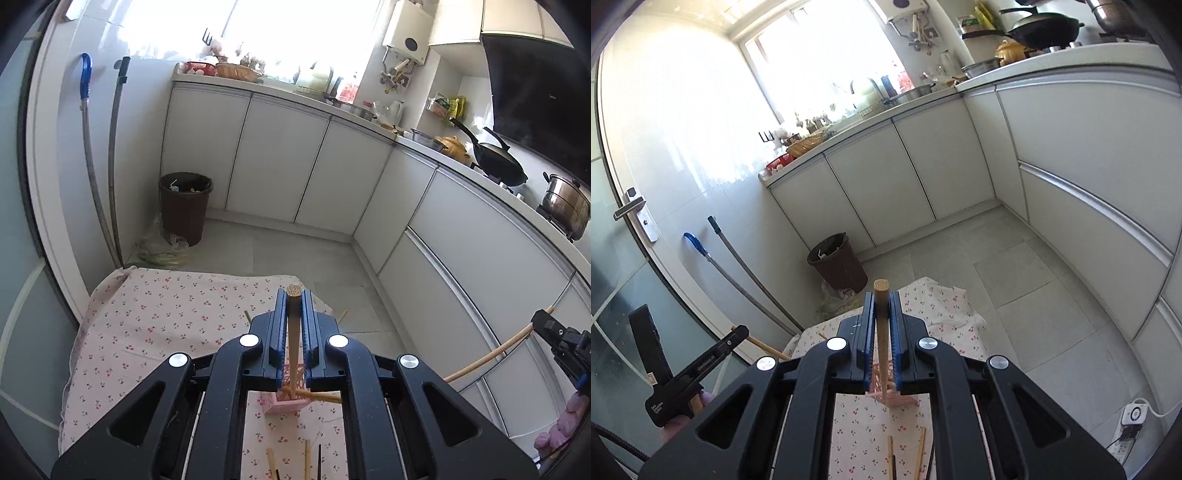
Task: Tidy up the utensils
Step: 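Lower the chopstick into the pink basket and open the left tool while the right tool holds its chopstick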
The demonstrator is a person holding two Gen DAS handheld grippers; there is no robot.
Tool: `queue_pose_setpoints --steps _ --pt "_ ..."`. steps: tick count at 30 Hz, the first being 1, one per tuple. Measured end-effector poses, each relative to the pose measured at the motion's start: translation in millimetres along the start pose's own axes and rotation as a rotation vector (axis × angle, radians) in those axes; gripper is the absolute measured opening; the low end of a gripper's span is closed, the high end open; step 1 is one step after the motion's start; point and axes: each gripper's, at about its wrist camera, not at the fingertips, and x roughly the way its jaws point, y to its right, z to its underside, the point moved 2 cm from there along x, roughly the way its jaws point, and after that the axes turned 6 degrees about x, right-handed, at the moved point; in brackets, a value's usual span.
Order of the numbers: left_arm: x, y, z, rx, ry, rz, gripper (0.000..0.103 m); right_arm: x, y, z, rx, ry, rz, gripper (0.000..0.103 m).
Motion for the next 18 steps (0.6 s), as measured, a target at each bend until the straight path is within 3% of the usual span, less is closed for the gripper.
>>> queue_pose_setpoints --steps 6,8,18 --pt "57.2 8.5 7.5 0.017 -0.075 -0.027 0.008 33.7 -5.4 -20.3 -0.015 -0.003 0.021 0.008" --pt "68.5 4.6 15.7 0.005 -0.108 -0.029 0.025 43.7 -4.7 -22.3 -0.011 -0.012 0.028 0.008" --pt "14.5 -36.2 30.2 -0.072 0.021 -0.06 0.042 86.5 -17.0 -15.0 -0.032 -0.047 0.07 0.008"
